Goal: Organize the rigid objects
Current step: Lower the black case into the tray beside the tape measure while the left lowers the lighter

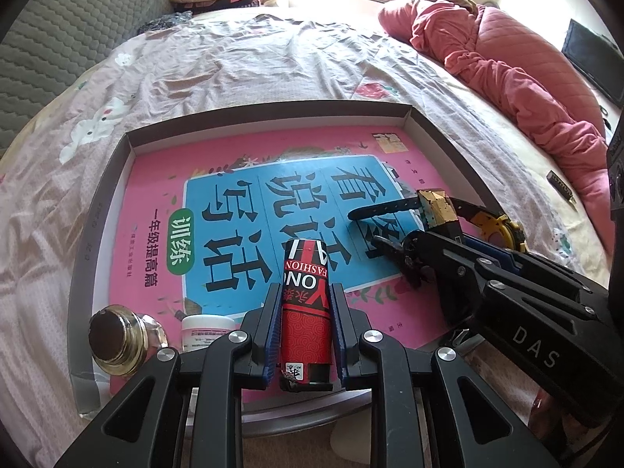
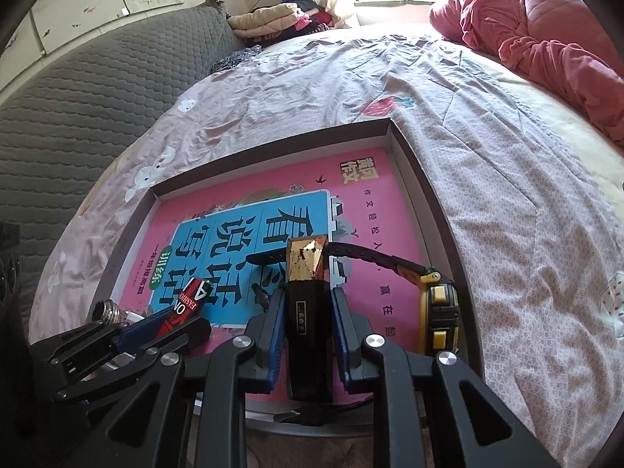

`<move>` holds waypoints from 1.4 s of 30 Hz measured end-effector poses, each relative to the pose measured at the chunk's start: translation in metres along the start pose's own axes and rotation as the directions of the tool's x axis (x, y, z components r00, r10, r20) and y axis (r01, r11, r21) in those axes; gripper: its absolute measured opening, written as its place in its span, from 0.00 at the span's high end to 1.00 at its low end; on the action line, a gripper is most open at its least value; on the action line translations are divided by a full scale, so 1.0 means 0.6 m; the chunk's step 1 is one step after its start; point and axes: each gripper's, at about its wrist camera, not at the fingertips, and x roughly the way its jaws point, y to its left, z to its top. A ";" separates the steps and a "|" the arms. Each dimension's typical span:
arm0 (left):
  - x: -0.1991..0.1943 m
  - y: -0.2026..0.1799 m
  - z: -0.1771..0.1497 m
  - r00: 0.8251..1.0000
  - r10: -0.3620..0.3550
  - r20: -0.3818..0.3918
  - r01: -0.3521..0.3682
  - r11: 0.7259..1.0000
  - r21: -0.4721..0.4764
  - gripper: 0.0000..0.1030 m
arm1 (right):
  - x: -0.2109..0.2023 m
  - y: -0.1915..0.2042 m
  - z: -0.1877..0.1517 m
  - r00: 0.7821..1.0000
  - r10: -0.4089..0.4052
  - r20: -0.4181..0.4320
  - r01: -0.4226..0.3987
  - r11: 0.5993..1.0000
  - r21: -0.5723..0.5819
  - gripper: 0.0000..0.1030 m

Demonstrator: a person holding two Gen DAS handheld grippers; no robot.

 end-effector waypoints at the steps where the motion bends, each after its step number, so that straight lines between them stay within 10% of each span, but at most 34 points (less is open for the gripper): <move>1: 0.000 0.000 0.000 1.000 0.002 0.001 -0.002 1.000 0.002 0.78 | 0.000 0.000 0.001 1.000 0.000 0.001 0.000 1.000 0.002 0.78; 42: -0.007 -0.007 -0.017 0.998 0.054 0.023 -0.054 0.999 -0.003 0.77 | -0.012 0.003 0.004 1.000 0.015 0.014 -0.015 1.000 -0.005 0.68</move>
